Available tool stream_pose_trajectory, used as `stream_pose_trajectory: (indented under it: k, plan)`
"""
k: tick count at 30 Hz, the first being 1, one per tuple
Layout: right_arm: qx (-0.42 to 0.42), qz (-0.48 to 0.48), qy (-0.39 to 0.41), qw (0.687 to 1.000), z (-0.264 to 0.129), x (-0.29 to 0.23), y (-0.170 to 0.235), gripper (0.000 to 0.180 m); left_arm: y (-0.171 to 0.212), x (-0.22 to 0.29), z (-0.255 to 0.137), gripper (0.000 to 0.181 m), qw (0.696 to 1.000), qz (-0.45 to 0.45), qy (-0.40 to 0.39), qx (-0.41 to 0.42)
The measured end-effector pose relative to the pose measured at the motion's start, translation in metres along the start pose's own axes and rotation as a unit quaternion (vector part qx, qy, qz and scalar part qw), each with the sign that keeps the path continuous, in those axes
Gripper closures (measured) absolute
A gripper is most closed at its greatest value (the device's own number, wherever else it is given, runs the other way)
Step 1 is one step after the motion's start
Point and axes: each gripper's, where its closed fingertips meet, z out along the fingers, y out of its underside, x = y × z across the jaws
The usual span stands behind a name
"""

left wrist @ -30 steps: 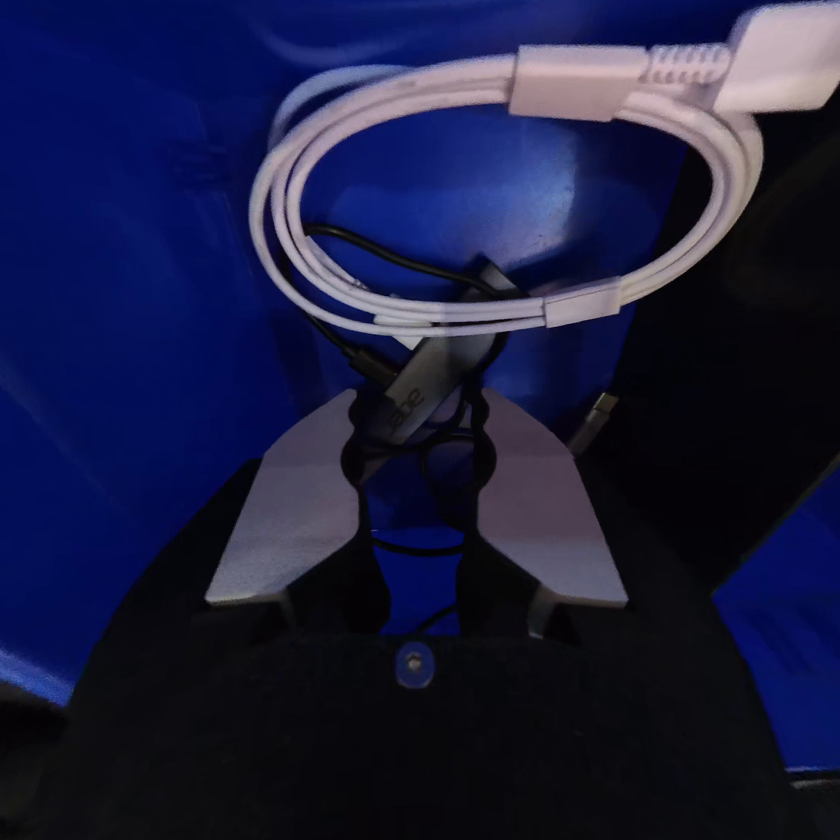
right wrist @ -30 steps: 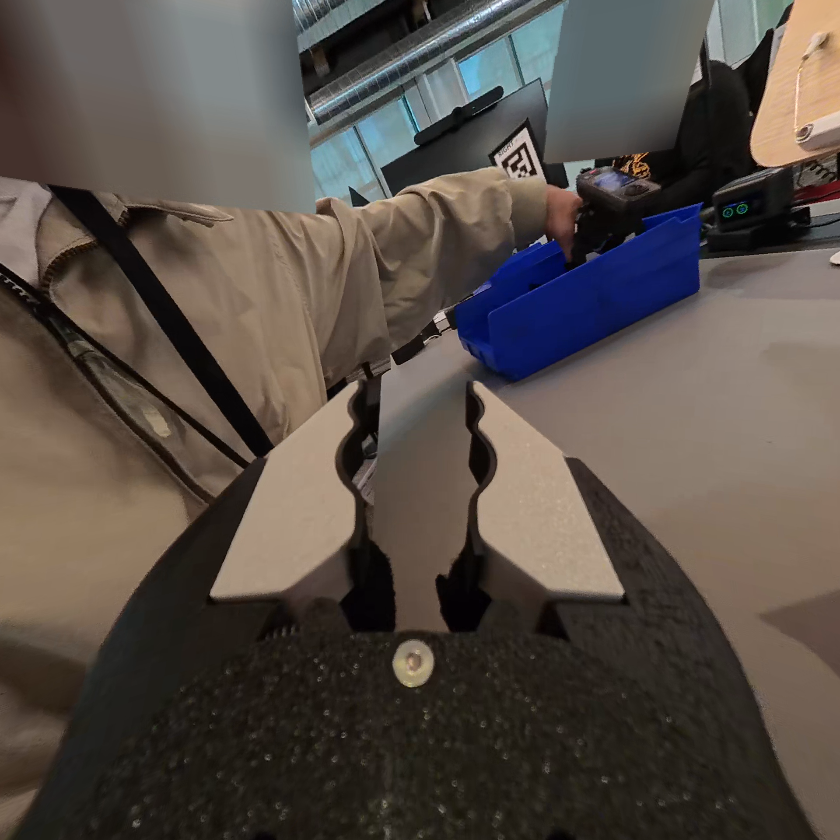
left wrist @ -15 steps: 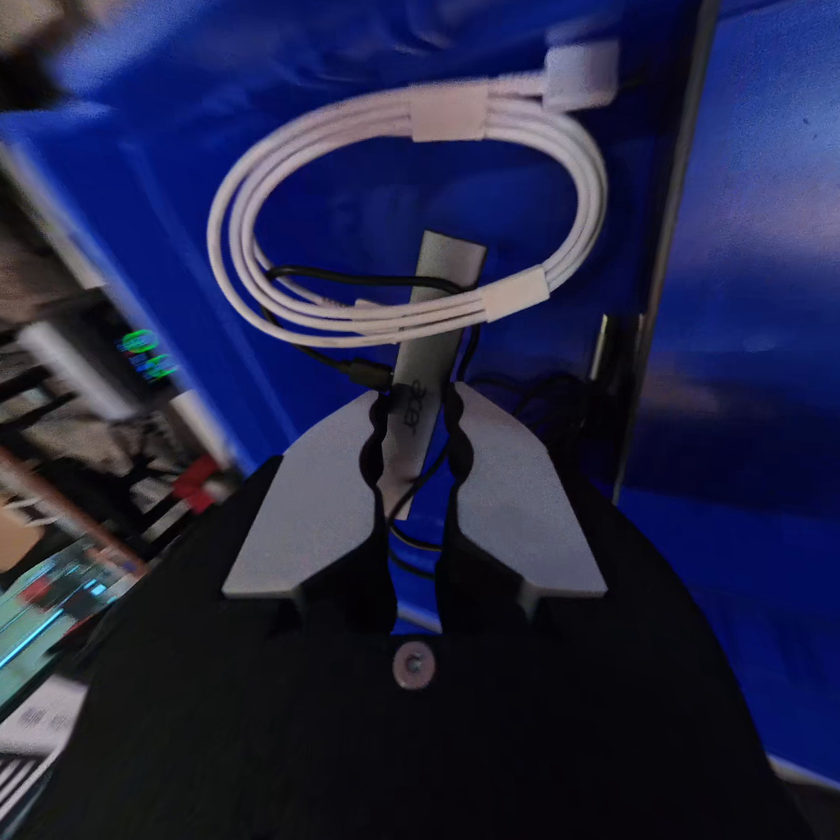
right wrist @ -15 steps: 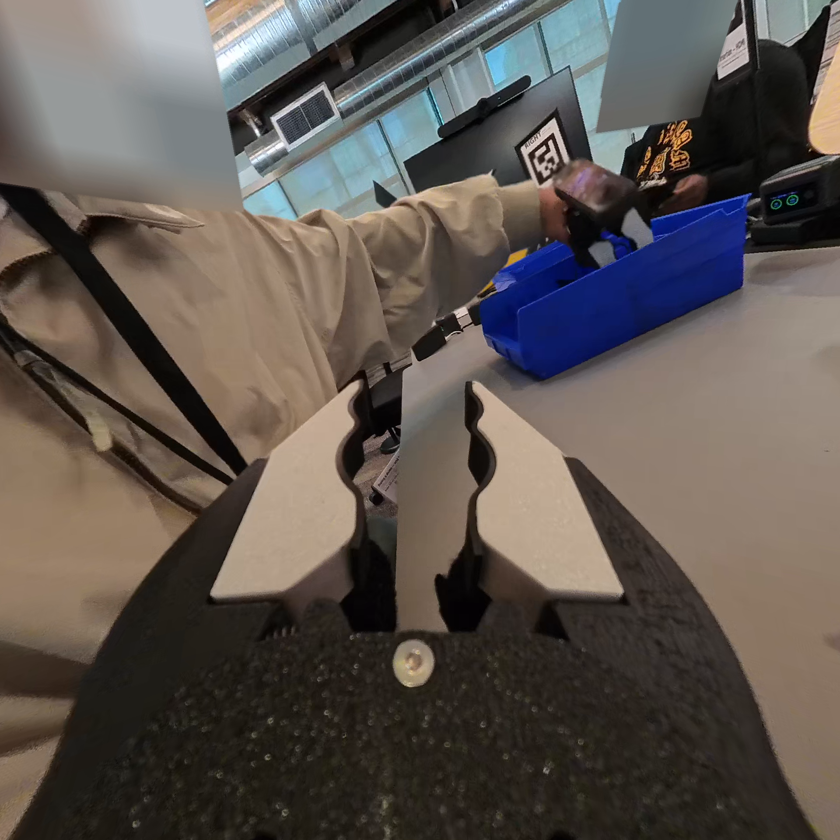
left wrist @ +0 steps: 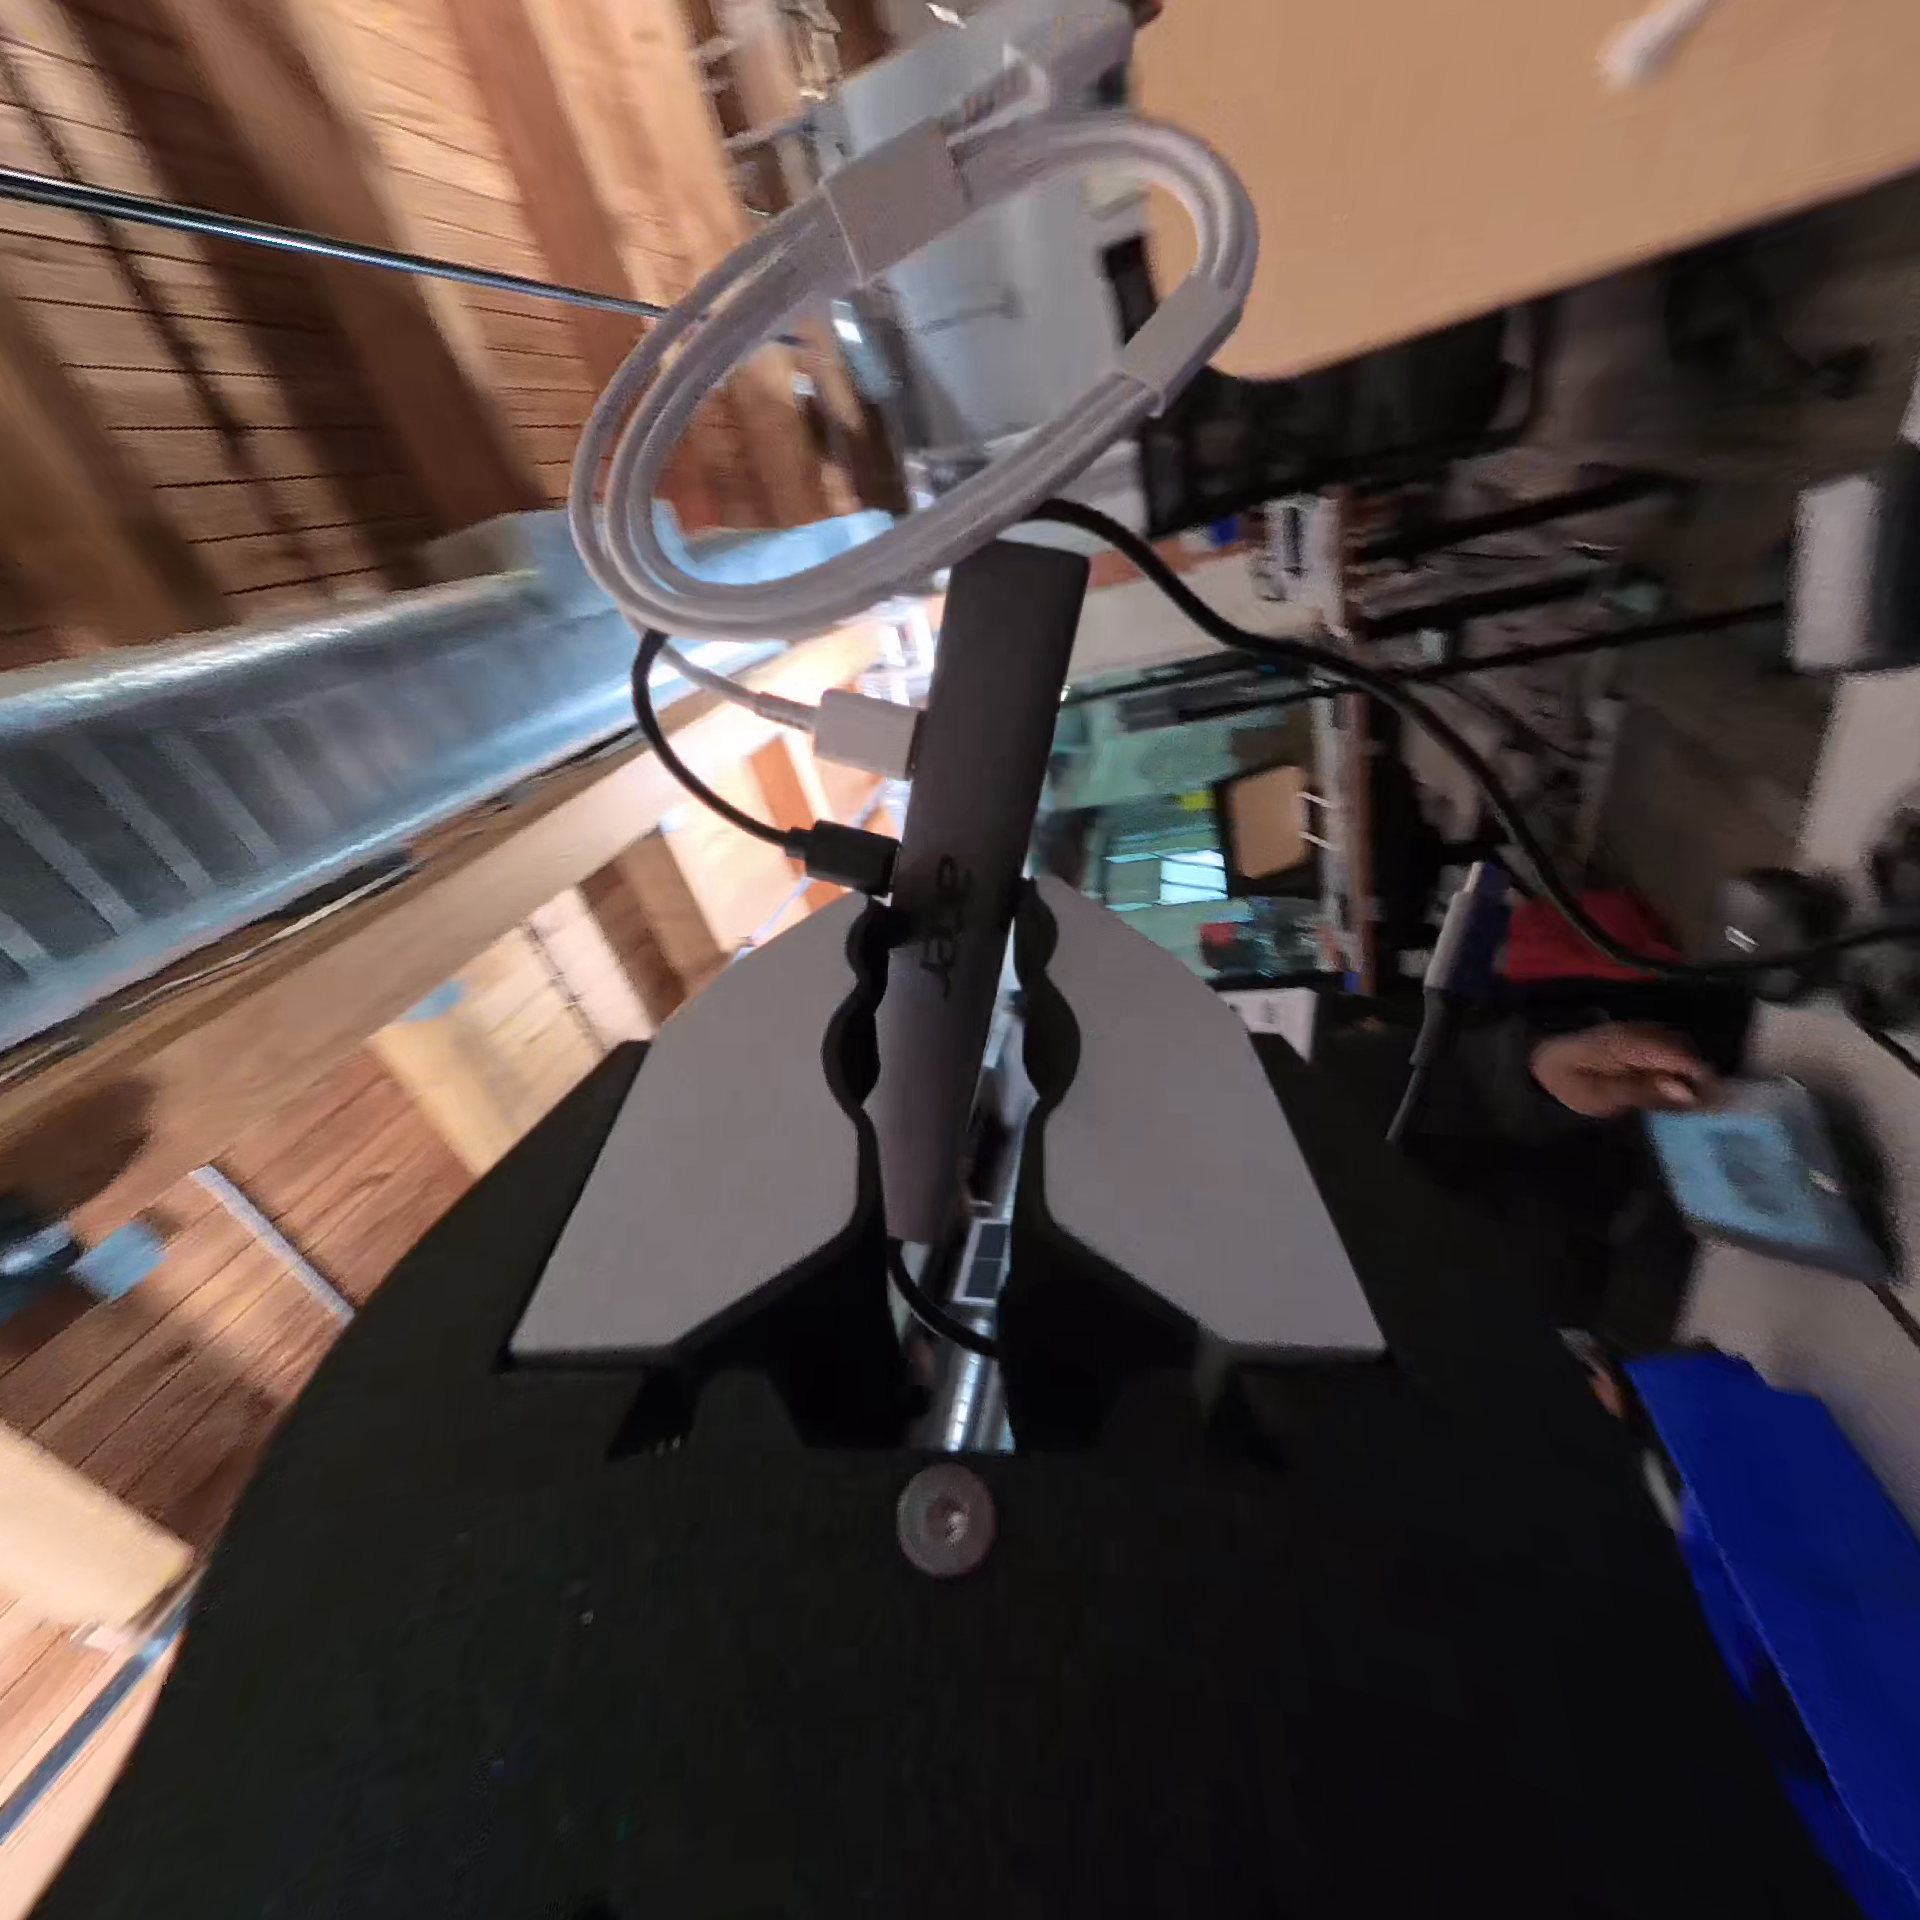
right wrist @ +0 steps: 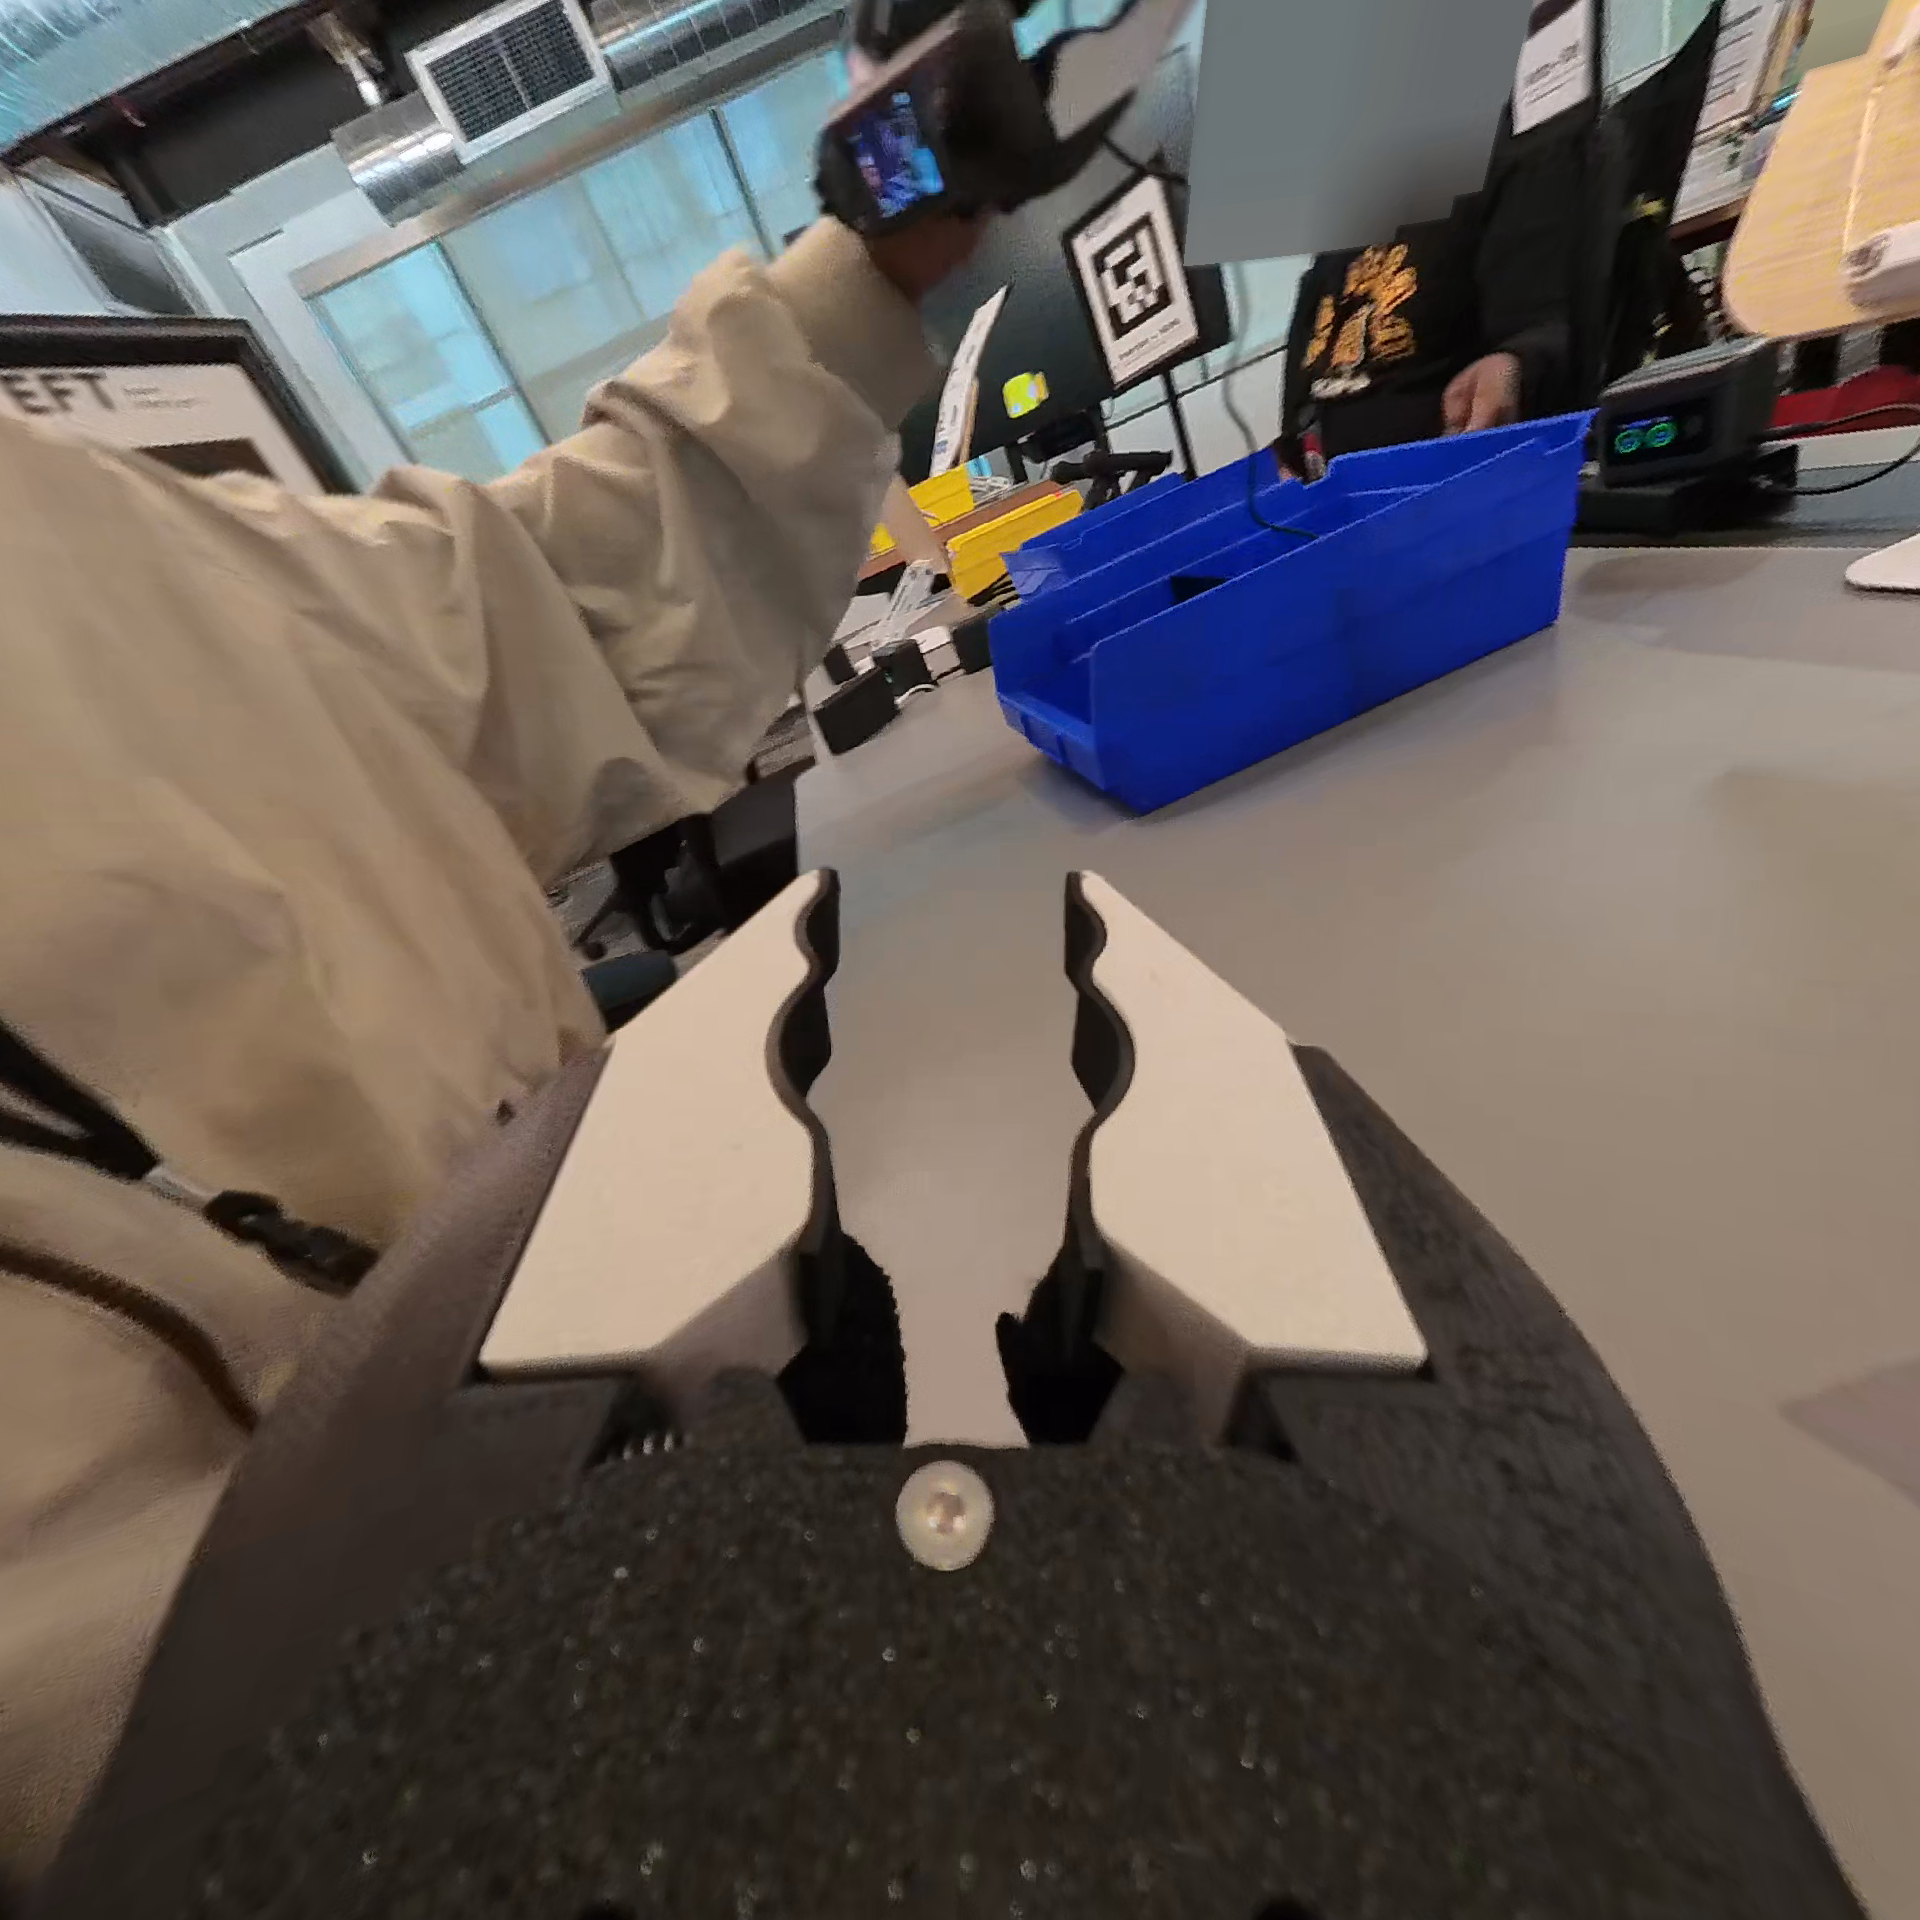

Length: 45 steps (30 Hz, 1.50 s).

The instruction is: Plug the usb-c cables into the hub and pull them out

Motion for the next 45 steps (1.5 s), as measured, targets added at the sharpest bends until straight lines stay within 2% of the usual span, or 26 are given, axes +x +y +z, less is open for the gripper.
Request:
stream_pose_trajectory:
  k: [4,6,9,12,16,20,27,32,36,39,42,45]
  plan:
    - [0.035,0.03,0.06,0.997,0.007,0.025,-0.032,0.136,-0.046,-0.053,-0.042,0.158,0.993,-0.004,-0.111,0.03]
    - [0.048,0.027,0.069,0.996,0.011,0.031,-0.062,0.134,-0.072,-0.075,-0.064,0.158,0.987,-0.015,-0.15,0.047]
    - [0.08,-0.048,0.079,0.993,0.019,0.024,-0.126,0.129,-0.101,-0.112,-0.091,0.158,0.976,-0.036,-0.204,0.072]
    - [0.105,-0.144,0.114,0.977,0.02,0.011,-0.187,0.131,-0.11,-0.153,-0.109,0.158,0.964,-0.061,-0.251,0.07]
    - [0.161,-0.166,0.127,0.965,0.008,-0.001,-0.236,0.138,-0.13,-0.173,-0.124,0.158,0.954,-0.124,-0.247,0.113]
    - [0.134,-0.238,0.157,0.949,-0.001,0.004,-0.233,0.14,-0.173,-0.149,-0.143,0.158,0.951,-0.115,-0.244,0.153]
    - [0.069,-0.333,0.102,0.935,0.026,-0.018,-0.19,0.149,-0.247,-0.095,-0.169,0.158,0.937,-0.154,-0.223,0.219]
    - [0.036,-0.387,0.138,0.911,0.037,-0.015,-0.177,0.153,-0.272,-0.074,-0.175,0.158,0.931,-0.198,-0.196,0.237]
    - [0.031,-0.387,0.146,0.91,0.044,-0.009,-0.172,0.16,-0.286,-0.067,-0.179,0.158,0.927,-0.21,-0.188,0.249]
    - [0.036,-0.392,0.143,0.908,0.051,-0.006,-0.169,0.171,-0.289,-0.061,-0.173,0.158,0.925,-0.225,-0.178,0.25]
    - [-0.007,-0.438,0.19,0.879,0.06,0.026,-0.17,0.171,-0.288,-0.036,-0.148,0.157,0.918,-0.291,-0.075,0.258]
    - [-0.027,-0.507,0.274,0.817,0.065,0.081,-0.198,0.171,-0.276,-0.006,-0.132,0.157,0.905,-0.34,0.041,0.254]
